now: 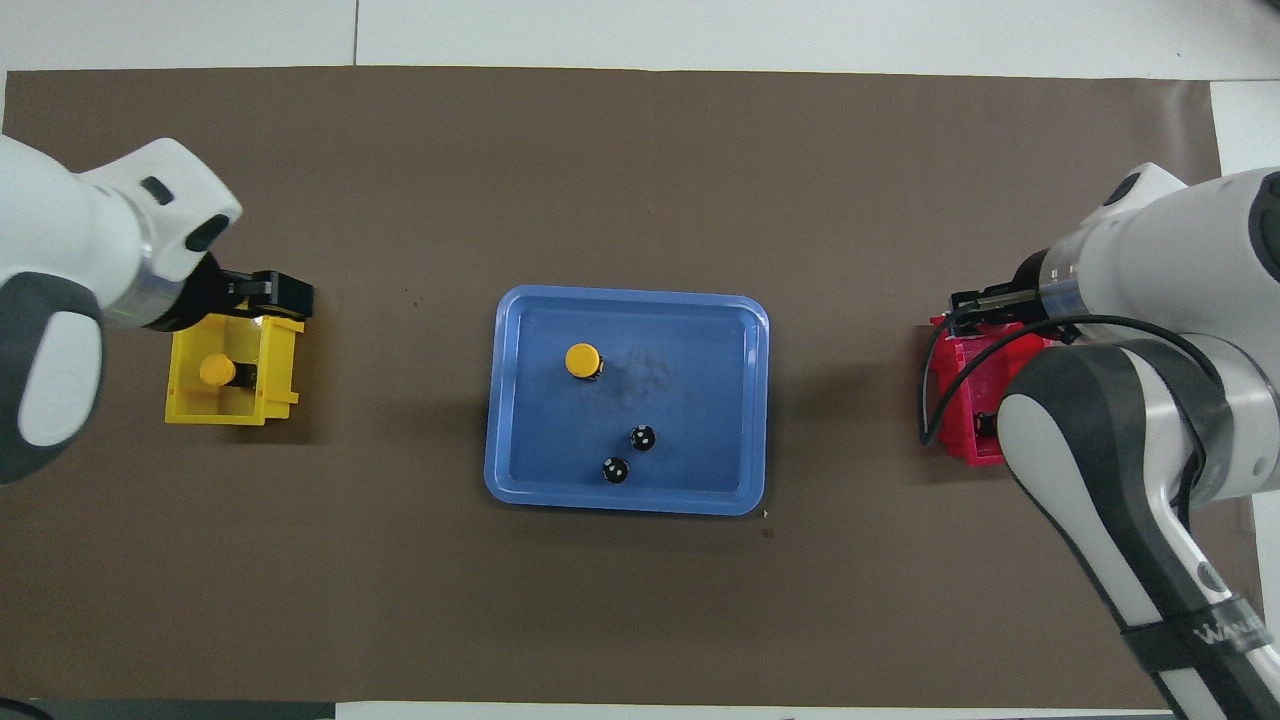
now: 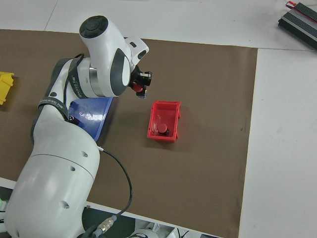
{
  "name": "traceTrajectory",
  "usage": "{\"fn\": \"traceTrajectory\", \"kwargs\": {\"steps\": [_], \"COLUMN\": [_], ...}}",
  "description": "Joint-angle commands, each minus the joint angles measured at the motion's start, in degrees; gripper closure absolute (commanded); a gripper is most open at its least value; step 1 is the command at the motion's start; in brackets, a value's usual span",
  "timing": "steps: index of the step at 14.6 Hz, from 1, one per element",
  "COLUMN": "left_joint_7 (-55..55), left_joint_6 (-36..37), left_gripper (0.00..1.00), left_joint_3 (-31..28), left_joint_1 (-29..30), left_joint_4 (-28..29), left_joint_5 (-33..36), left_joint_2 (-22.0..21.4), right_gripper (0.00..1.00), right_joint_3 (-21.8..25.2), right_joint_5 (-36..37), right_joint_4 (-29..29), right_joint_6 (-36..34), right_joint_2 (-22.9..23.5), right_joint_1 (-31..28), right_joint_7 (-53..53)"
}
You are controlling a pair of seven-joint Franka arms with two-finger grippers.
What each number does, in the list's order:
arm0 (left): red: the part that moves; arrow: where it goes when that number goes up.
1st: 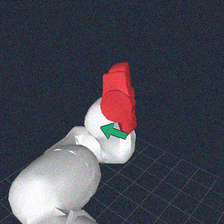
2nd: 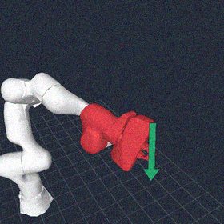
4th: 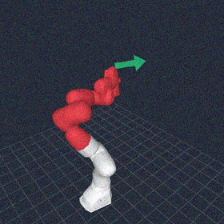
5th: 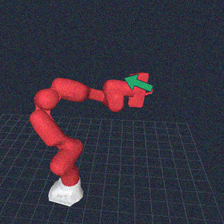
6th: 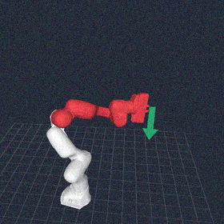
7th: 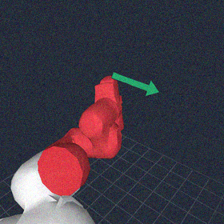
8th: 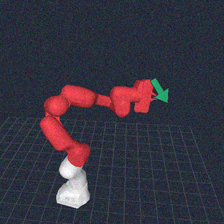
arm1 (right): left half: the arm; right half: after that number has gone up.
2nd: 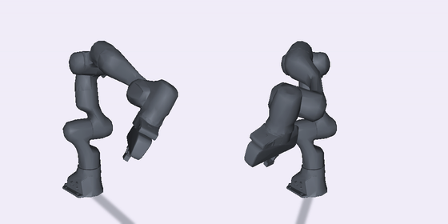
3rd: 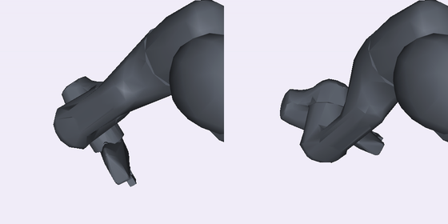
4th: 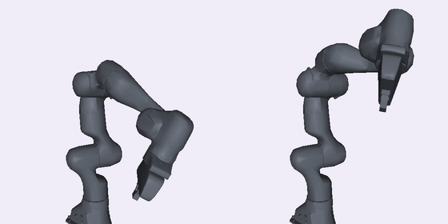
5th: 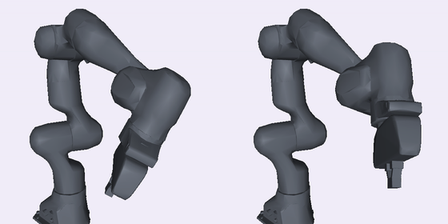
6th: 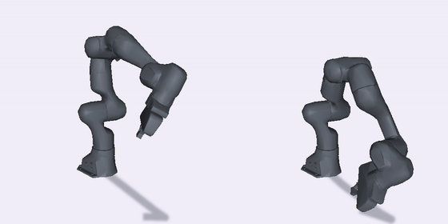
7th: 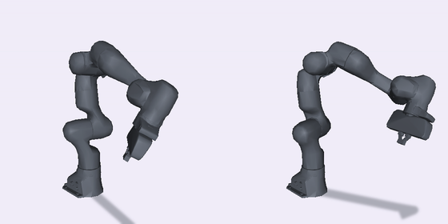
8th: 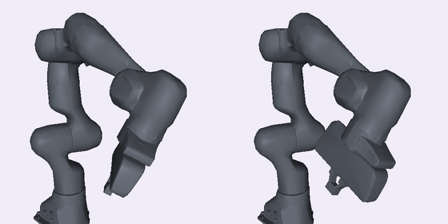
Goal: Sort red and yellow buttons by color
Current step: 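Carry the red button to the red bin with the right gripper, then release the red button while the left gripper grasps the last yellow button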
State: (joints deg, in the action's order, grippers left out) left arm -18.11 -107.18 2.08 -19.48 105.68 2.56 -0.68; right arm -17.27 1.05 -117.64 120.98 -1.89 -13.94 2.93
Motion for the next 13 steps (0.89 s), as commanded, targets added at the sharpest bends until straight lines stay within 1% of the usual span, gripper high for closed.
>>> {"fn": "traceTrajectory", "kwargs": {"steps": [1, 3, 4, 6, 9, 11, 13], "left_joint_7": [-12.69, -18.07, -19.23, -19.5, -21.78, -21.79, -21.79], "left_joint_6": [-6.34, -11.62, -13.82, -16.82, -20.34, -21.4, -21.58], "left_gripper": [0.0, 0.0, 0.0, 0.0, 0.0, 0.0, 0.1], "left_joint_3": [-0.76, -0.76, -0.76, -0.76, -0.85, -0.85, -0.85], "left_joint_1": [-10.36, -15.47, -16.8, -18.21, -20.15, -20.24, -19.98], "left_joint_4": [0.66, 1.02, 1.02, 1.1, 1.9, 1.55, 1.46], "left_joint_5": [-1.42, -1.42, -1.42, -1.51, -1.51, -1.51, -1.42], "left_joint_2": [3.56, 7.24, 9.01, 12.35, 15.17, 16.49, 16.93], "right_gripper": [0.89, 0.89, 0.89, 0.89, 0.89, 0.89, 0.89], "right_joint_3": [-0.75, -0.75, -0.75, -0.75, -0.75, -0.75, -0.75], "right_joint_5": [-1.49, -1.49, -1.49, -1.49, -1.49, -1.49, -1.49], "right_joint_4": [-3.91, -5.23, -5.41, -6.28, -8.74, -9.63, -9.8], "right_joint_6": [1.98, 2.59, 2.68, 4.26, 8.29, 9.27, 9.71], "right_joint_2": [-2.06, -1.89, -1.45, -0.83, -0.22, 1.0, 1.36], "right_joint_1": [-2.13, -3.28, -3.98, -4.86, -5.04, -5.13, -5.04], "right_joint_7": [2.96, 3.13, 3.83, 5.33, 5.33, 5.33, 5.33]}}
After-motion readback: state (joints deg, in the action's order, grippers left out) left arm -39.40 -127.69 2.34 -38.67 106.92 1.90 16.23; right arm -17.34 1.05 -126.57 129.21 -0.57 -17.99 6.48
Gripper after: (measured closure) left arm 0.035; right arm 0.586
